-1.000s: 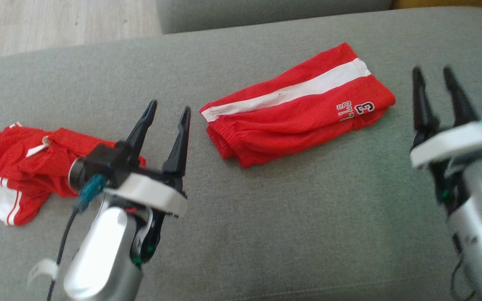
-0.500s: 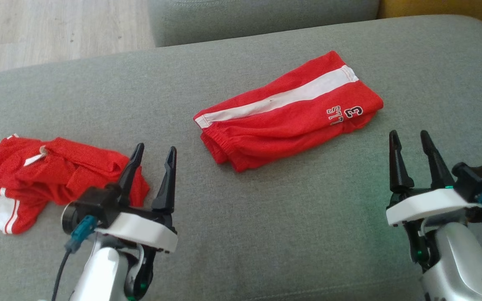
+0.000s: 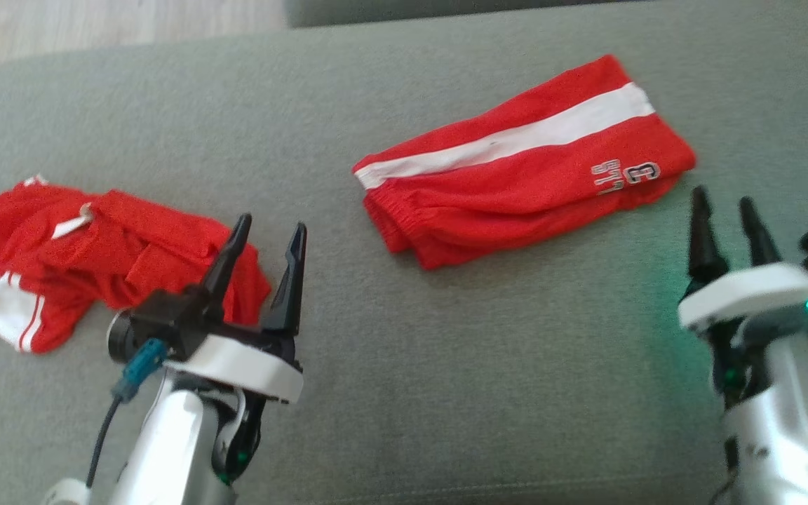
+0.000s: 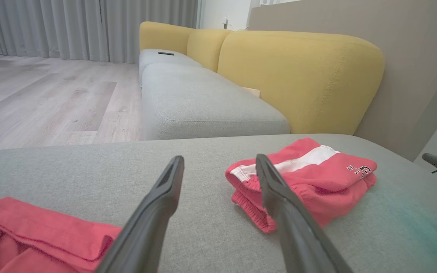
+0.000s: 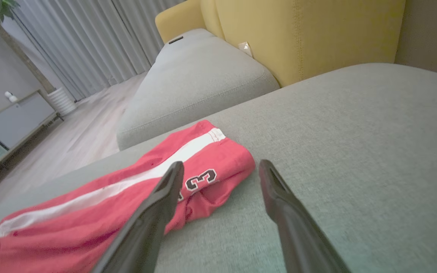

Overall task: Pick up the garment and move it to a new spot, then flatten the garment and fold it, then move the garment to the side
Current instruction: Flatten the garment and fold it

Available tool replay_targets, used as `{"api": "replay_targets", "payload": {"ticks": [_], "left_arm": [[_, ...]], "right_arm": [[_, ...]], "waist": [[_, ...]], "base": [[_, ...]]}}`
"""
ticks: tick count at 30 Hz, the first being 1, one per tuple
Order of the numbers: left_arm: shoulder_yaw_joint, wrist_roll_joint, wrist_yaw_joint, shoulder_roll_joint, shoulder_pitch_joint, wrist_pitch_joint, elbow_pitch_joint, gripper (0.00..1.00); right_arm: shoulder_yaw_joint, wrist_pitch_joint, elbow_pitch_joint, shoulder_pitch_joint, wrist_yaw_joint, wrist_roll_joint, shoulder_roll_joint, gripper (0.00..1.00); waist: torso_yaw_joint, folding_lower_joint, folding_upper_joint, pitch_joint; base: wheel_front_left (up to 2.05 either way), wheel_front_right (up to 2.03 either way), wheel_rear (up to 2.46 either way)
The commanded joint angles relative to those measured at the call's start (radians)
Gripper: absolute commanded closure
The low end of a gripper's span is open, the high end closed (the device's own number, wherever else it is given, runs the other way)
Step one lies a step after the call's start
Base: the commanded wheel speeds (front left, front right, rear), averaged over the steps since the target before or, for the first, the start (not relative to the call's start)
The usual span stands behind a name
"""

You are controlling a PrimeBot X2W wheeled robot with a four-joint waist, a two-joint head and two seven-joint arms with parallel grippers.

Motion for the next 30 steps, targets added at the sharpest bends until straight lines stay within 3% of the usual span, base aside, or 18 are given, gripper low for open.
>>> {"api": "replay_targets", "payload": {"ticks": [1, 5, 13, 21, 29, 30], "left_arm": [[0.029, 0.007, -0.003, 0.002, -0.054, -0.005, -0.026, 0.00], [0.022, 0.002, -0.006, 0.002, -0.070, -0.005, -0.025, 0.00], [-0.032, 0.007, -0.012, 0.002, -0.109, -0.005, -0.016, 0.00], [-0.039, 0.023, -0.022, 0.003, -0.189, -0.005, -0.018, 0.00], [-0.040, 0.009, -0.023, 0.002, -0.205, -0.005, -0.028, 0.00], [-0.043, 0.005, -0.023, 0.002, -0.205, -0.005, -0.028, 0.00]], "right_arm": [[-0.011, 0.023, -0.006, -0.064, -0.001, 0.031, 0.010, 0.00], [-0.083, 0.062, 0.059, -0.124, -0.001, 0.083, 0.015, 0.00], [-0.239, 0.155, 0.306, -0.315, -0.001, 0.234, 0.017, 0.00], [-0.407, 0.210, 0.516, -0.462, -0.001, 0.100, -0.025, 0.00], [-0.418, 0.274, 0.587, -0.559, -0.001, -0.003, -0.045, 0.00], [-0.415, 0.279, 0.592, -0.565, -0.001, -0.014, -0.047, 0.32]], "waist": [[0.034, -0.0001, -0.0001, 0.034], [0.059, -0.0001, -0.0001, 0.057], [0.131, -0.0001, -0.0001, 0.116], [0.182, -0.0001, -0.0001, 0.164], [0.190, -0.0001, -0.0001, 0.198], [0.190, -0.0001, -0.0001, 0.200]], "base": [[0.00, 0.00, 0.00], [0.00, 0.00, 0.00], [0.00, 0.00, 0.00], [0.00, 0.00, 0.00], [0.00, 0.00, 0.00], [0.00, 0.00, 0.00]]}}
